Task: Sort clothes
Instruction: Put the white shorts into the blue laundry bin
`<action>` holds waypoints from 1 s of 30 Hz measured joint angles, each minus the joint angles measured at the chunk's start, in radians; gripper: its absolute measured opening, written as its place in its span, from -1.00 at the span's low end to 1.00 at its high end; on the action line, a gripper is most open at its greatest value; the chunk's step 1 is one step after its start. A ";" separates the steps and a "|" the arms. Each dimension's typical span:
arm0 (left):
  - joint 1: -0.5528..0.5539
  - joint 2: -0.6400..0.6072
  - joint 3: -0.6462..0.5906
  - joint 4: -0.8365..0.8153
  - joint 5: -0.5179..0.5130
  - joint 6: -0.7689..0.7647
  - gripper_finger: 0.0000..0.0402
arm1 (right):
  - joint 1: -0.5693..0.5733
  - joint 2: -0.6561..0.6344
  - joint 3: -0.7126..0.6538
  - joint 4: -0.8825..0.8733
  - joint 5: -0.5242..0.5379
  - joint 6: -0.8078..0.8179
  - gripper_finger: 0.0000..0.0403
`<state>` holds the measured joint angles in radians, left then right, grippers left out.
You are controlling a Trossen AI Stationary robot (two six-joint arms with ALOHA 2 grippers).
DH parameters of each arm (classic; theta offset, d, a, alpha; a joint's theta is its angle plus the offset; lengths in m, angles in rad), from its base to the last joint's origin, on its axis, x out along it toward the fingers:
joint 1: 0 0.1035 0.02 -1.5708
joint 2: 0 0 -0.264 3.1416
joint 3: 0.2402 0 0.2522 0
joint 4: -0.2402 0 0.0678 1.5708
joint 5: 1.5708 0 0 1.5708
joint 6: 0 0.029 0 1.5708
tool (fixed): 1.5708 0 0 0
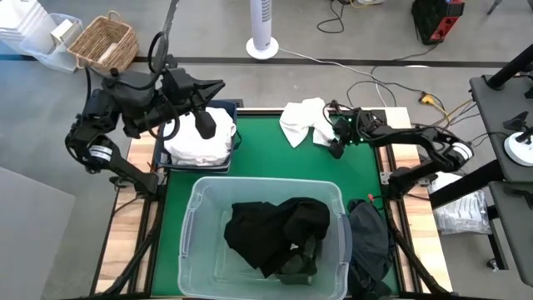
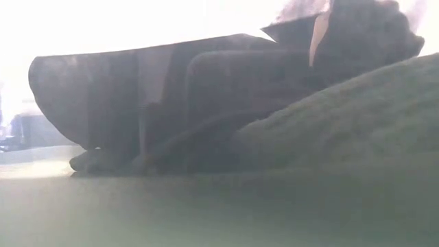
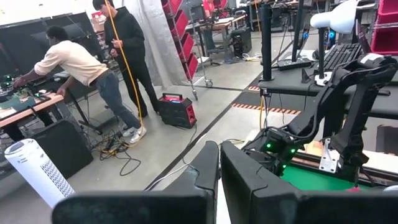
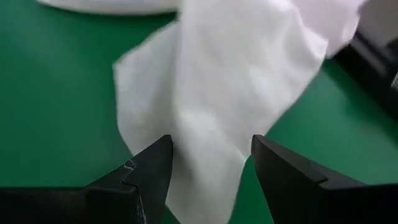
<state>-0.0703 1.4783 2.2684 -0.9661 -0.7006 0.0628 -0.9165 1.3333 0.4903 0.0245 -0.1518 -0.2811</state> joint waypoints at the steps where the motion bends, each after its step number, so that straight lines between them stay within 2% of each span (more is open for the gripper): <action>1: 0.001 0.002 0.000 0.000 0.000 0.000 -1.00 | 0.000 0.015 0.002 0.002 0.006 0.006 0.04; 5: 0.003 0.007 0.000 0.000 0.000 0.006 -1.00 | 0.000 0.079 0.018 0.012 -0.002 0.021 0.03; 9: 0.005 0.008 0.000 0.000 0.000 0.005 -1.00 | 0.004 0.123 0.049 0.018 -0.005 0.041 -0.10; 12: 0.007 0.008 0.000 0.001 0.000 0.003 -1.00 | 0.004 0.141 0.060 0.020 -0.006 0.047 -0.29; 19: 0.009 0.008 0.000 0.002 -0.001 0.000 -1.00 | 0.004 0.147 0.061 0.008 -0.006 0.085 -0.89; 24: 0.009 0.008 0.000 0.002 -0.041 -0.003 -1.00 | 0.004 0.087 0.057 -0.066 -0.005 0.130 -0.95; 30: 0.010 0.008 0.000 0.002 -0.042 -0.024 -1.00 | 0.004 -0.073 0.056 -0.136 -0.005 0.154 -0.95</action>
<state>-0.0608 1.4860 2.2684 -0.9646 -0.7425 0.0385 -0.9123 1.2602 0.5461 -0.1115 -0.1565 -0.1273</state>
